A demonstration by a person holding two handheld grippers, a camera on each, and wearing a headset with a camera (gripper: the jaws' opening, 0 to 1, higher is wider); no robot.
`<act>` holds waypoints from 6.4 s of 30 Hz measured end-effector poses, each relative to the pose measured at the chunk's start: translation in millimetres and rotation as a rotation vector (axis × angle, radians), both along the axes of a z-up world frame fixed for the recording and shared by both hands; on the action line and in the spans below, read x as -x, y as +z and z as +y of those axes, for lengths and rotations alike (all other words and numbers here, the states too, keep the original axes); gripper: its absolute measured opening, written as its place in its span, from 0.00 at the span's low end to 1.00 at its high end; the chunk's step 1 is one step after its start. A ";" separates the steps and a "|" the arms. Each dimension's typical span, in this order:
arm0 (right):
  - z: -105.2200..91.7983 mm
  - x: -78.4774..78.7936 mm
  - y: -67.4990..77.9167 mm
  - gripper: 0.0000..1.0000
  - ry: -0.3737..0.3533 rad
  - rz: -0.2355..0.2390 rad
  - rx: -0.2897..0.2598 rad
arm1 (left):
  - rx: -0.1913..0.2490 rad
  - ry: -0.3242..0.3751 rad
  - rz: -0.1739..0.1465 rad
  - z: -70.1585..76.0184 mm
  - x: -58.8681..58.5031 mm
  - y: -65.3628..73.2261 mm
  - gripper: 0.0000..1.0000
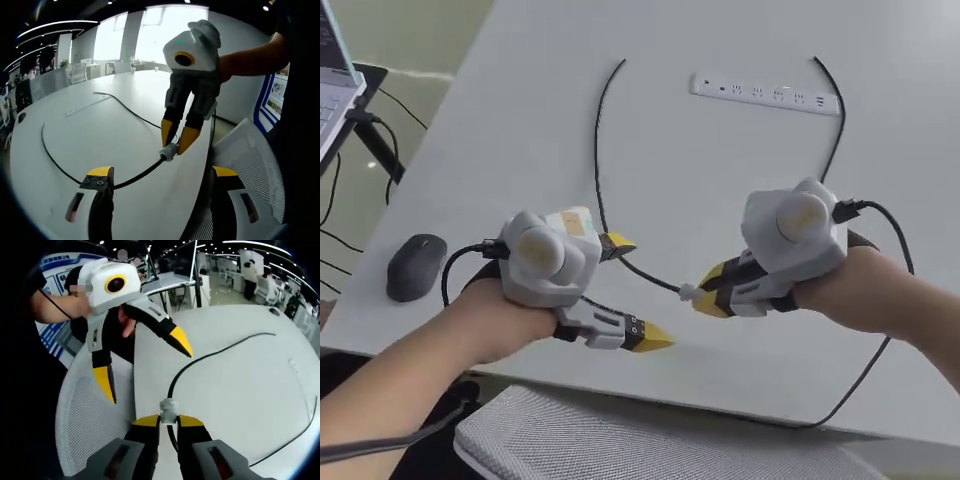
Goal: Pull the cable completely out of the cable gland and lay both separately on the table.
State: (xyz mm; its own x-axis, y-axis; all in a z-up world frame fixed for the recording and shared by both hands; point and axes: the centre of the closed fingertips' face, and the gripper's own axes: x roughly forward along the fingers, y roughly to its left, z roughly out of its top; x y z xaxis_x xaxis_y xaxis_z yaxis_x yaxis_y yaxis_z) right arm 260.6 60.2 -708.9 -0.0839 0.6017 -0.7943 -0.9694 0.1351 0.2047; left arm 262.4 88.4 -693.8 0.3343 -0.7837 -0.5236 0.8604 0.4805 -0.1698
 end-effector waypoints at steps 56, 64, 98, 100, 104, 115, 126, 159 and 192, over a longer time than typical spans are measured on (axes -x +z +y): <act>-16.6 14.9 37.6 0.07 0.197 -0.103 -0.053 | 0.179 -0.145 0.091 -49.6 4.3 24.9 0.25; -17.9 16.1 37.7 0.07 0.211 -0.103 -0.058 | 0.180 -0.175 0.082 -52.1 8.4 25.0 0.20; -26.1 16.2 59.3 0.07 0.229 -0.144 -0.153 | 0.288 -0.187 0.015 -60.9 10.4 50.1 0.16; -26.5 17.6 61.0 0.07 0.233 -0.139 -0.160 | 0.297 -0.191 0.021 -61.4 11.8 51.4 0.16; -27.7 18.1 63.2 0.07 0.236 -0.136 -0.169 | 0.312 -0.197 0.007 -62.4 12.7 53.7 0.16; -31.4 17.4 62.2 0.07 0.254 -0.135 -0.173 | 0.328 -0.204 0.003 -66.1 12.2 52.8 0.16; -26.2 13.6 64.6 0.09 0.159 -0.083 -0.223 | 0.336 -0.161 0.057 -60.9 8.1 54.9 0.15; -25.7 11.7 73.9 0.08 -0.072 0.403 -0.432 | 0.302 -0.253 0.016 -63.1 7.8 60.9 0.15; -26.9 6.8 65.3 0.07 0.219 -0.481 -0.125 | 0.396 -0.168 0.181 -60.9 0.9 56.3 0.15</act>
State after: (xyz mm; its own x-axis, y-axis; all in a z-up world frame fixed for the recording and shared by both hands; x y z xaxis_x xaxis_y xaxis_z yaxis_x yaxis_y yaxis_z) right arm 253.8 33.2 -643.5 0.1374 0.7034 -0.6974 -0.9605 -0.0775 -0.2674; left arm 261.5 27.4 -637.6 0.1159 -0.9704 -0.2118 0.8604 0.2046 -0.4667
